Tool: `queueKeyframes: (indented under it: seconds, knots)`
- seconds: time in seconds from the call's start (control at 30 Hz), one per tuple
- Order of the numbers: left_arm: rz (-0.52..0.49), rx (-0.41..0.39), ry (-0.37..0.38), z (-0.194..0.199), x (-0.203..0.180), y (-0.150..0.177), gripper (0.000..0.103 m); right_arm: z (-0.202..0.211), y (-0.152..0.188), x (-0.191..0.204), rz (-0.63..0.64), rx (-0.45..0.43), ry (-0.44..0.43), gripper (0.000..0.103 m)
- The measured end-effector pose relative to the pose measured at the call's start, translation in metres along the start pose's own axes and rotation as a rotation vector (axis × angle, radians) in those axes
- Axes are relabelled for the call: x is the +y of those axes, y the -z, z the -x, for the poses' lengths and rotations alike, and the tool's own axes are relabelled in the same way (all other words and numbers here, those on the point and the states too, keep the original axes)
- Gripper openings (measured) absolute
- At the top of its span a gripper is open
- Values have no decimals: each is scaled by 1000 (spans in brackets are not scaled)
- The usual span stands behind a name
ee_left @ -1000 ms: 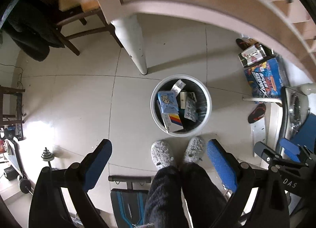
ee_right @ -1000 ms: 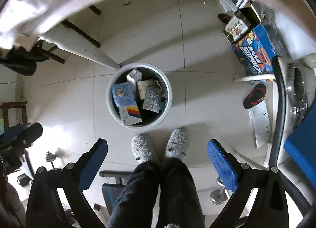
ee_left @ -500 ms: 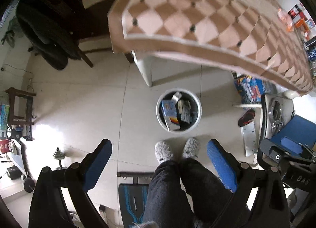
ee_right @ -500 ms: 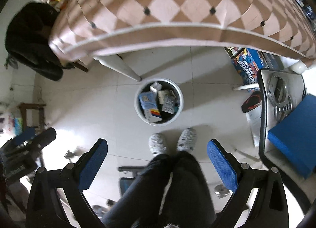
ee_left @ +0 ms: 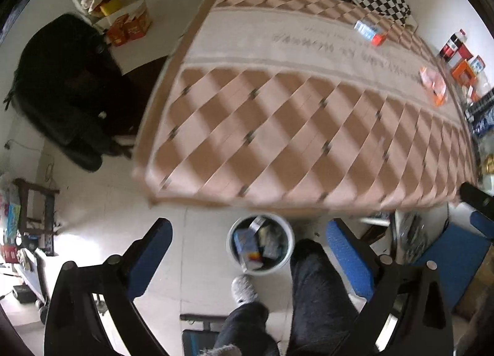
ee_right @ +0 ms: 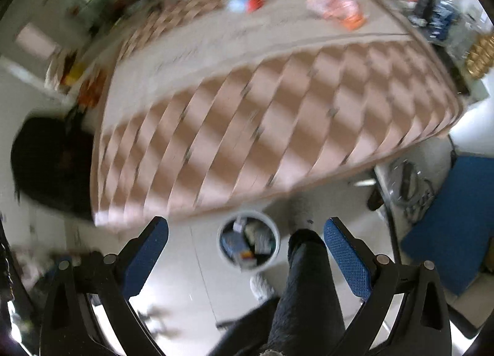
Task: Collect trash
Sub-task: 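Move both tools back over the table, then grasp the milk carton with the left tool while the right tool grasps the orange plastic bag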
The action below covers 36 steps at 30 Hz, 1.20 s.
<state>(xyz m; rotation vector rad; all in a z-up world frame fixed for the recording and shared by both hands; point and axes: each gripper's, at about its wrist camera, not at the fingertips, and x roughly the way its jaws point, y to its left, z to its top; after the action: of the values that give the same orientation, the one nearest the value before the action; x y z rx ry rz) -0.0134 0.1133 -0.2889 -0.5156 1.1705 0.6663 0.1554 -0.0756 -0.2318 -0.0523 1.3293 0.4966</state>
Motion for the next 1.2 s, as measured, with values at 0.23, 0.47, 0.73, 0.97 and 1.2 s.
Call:
queueKeyframes:
  seconds: [0.23, 0.47, 0.73, 0.97, 1.2]
  knots:
    - [-32, 76, 25, -44, -86, -109, 102, -28, -171, -116, -340, -21, -51, 102]
    - [-31, 170, 2, -96, -167, -223, 102, -100, -328, -172, -458, 8, -3, 102]
    - [-17, 175, 25, -134, -240, -344, 102, -193, -397, -167, -457, 155, 77, 79]
    - [103, 274, 54, -192, -268, -417, 102, -206, -423, -167, -462, 125, 91, 54]
    - [191, 372, 83, -241, -277, -435, 73, -202, -450, -169, -435, 94, 102, 47]
